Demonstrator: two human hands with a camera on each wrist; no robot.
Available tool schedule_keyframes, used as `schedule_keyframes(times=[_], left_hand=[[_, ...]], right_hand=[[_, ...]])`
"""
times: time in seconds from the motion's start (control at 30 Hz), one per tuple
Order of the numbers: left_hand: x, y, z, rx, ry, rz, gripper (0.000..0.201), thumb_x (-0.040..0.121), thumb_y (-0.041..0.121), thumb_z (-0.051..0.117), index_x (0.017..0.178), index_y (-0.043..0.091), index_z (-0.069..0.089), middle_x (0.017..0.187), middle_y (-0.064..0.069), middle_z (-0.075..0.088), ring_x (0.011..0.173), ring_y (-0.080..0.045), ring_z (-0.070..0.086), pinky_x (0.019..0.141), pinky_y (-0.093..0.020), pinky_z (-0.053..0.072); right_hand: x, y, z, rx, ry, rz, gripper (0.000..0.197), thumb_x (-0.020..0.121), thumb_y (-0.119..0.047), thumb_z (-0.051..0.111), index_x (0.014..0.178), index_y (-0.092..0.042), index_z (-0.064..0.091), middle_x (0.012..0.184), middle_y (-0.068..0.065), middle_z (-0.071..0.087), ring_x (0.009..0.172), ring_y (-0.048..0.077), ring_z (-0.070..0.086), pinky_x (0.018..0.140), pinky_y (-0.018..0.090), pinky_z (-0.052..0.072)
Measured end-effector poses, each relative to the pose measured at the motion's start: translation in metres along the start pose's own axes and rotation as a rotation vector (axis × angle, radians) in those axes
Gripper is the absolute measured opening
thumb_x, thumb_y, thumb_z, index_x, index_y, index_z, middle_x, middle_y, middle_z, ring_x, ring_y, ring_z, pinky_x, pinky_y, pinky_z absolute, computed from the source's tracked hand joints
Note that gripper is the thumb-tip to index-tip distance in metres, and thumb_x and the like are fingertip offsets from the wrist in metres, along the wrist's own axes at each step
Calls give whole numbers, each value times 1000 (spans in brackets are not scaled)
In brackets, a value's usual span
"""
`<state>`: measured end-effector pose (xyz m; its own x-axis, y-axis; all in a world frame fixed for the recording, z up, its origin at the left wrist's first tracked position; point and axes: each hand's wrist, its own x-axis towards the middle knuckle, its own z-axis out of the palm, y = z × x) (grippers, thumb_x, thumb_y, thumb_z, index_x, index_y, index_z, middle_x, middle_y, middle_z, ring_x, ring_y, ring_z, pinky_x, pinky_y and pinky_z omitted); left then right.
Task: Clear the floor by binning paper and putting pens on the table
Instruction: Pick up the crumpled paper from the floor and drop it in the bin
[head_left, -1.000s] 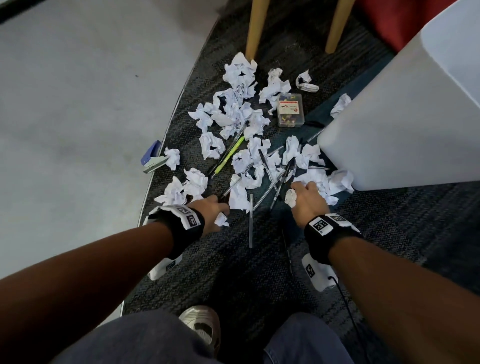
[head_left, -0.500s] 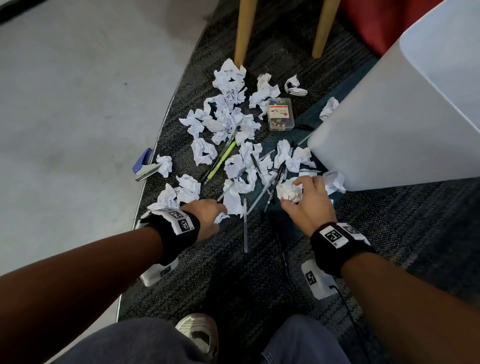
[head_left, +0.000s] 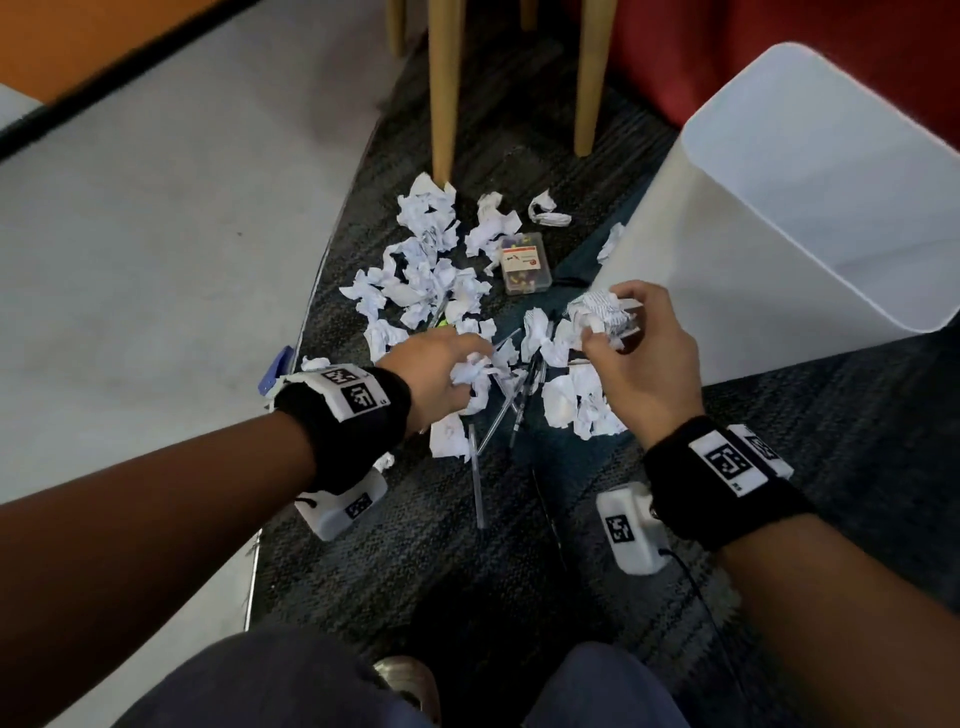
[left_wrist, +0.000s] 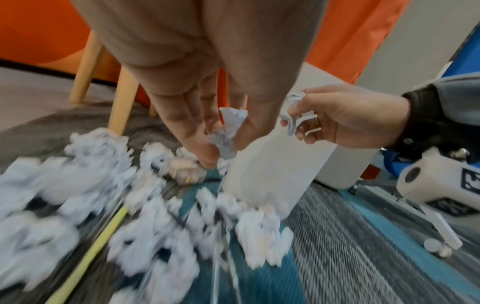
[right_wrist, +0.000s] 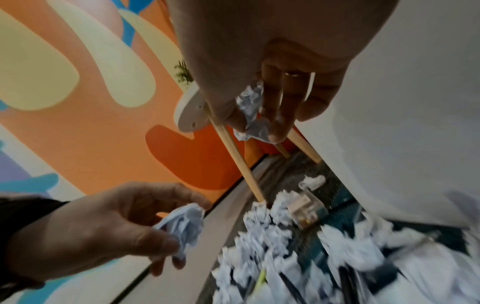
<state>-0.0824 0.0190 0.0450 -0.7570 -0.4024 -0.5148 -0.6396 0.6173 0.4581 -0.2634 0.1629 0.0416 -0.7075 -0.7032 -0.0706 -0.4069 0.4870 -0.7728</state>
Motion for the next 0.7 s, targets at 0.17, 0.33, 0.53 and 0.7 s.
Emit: schedule_keyframes(times=[0.17, 0.33, 0.53, 0.7], left_hand=[[3, 38, -45, -26, 158, 95, 45, 90, 24, 60, 132, 34, 47, 107, 11, 44, 80, -10, 49, 76, -22, 36], [7, 83, -80, -68, 287, 216, 42, 87, 22, 64, 127, 33, 52, 91, 20, 52, 80, -10, 56, 76, -21, 43], [18, 134, -101, -241, 436, 349, 34, 81, 16, 69, 112, 25, 58, 85, 12, 56, 65, -5, 51, 61, -4, 39], [31, 172, -108, -291, 507, 435, 29, 79, 17, 67, 106, 20, 57, 83, 12, 55, 65, -11, 53, 59, -6, 38]], right_hand=[[5, -19, -34, -18, 51, -11, 37, 86, -26, 69, 120, -27, 56, 74, -16, 56, 62, -10, 55, 59, 4, 39], [7, -36, -76, 91, 120, -44, 34, 87, -28, 66, 119, -33, 57, 93, -8, 68, 70, 16, 66, 75, 39, 57], [29, -42, -136, 45, 400, -157, 37, 88, -24, 64, 125, -22, 57, 92, -27, 55, 77, -11, 54, 73, 7, 41], [48, -22, -148, -224, 288, -92, 46, 85, -18, 60, 131, -21, 53, 116, 3, 64, 103, 22, 59, 88, 28, 43]])
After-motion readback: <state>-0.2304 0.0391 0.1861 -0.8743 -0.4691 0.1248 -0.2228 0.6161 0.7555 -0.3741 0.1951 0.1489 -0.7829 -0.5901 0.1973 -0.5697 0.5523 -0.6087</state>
